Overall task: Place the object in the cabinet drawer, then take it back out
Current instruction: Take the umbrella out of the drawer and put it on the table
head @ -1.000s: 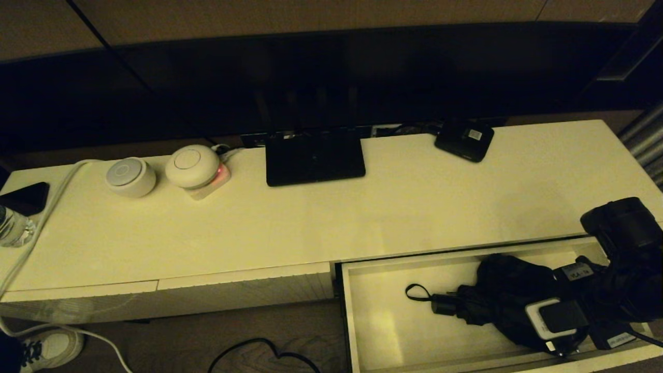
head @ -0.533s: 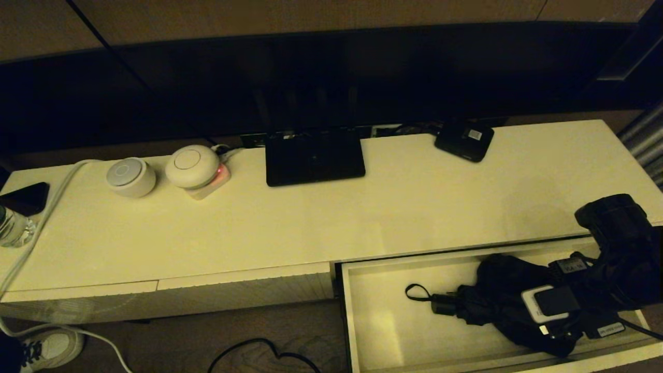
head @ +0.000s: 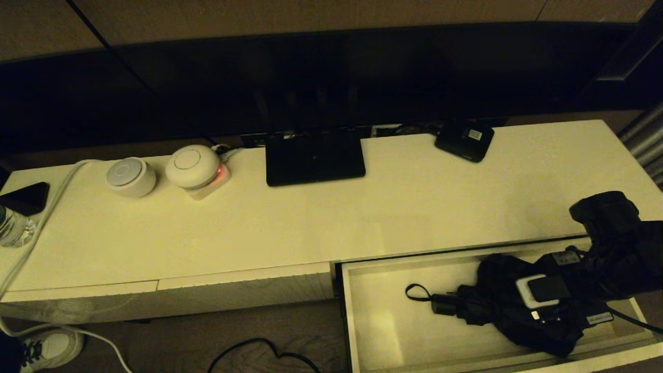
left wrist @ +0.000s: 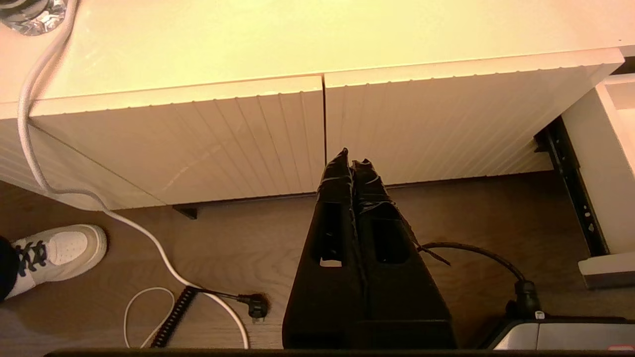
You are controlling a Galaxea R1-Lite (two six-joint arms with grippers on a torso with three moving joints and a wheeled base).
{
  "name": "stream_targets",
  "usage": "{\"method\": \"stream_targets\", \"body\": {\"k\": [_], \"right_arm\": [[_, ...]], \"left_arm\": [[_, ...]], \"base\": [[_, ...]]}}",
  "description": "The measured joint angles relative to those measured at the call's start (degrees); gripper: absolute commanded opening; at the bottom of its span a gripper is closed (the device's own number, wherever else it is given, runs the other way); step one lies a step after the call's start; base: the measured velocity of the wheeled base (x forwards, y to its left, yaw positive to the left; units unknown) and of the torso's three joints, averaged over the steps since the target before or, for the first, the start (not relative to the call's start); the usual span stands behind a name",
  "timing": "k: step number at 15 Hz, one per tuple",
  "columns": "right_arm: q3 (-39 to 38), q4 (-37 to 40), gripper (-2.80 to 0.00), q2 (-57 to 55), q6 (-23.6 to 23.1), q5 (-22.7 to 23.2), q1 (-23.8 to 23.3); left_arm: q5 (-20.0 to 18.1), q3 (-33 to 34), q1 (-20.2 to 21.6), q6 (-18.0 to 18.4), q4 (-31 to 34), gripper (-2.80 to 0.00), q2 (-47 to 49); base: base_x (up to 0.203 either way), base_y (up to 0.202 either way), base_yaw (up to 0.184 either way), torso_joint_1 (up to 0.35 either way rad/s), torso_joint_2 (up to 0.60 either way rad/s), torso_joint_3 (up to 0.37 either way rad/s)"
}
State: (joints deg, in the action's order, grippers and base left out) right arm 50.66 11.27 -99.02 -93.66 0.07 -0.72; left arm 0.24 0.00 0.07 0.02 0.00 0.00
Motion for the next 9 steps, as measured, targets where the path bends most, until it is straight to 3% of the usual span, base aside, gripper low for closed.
{"method": "stream_targets", "body": {"k": [9], "right_arm": [[5.3, -4.3, 0.00, -6.1, 0.0, 0.1, -0.4]], "left_arm": [[0.0, 0.0, 0.0, 0.0, 0.0, -2.80, 0.0]], "base": [[0.000, 0.000, 0.000, 0.000, 0.00, 0.000]]}}
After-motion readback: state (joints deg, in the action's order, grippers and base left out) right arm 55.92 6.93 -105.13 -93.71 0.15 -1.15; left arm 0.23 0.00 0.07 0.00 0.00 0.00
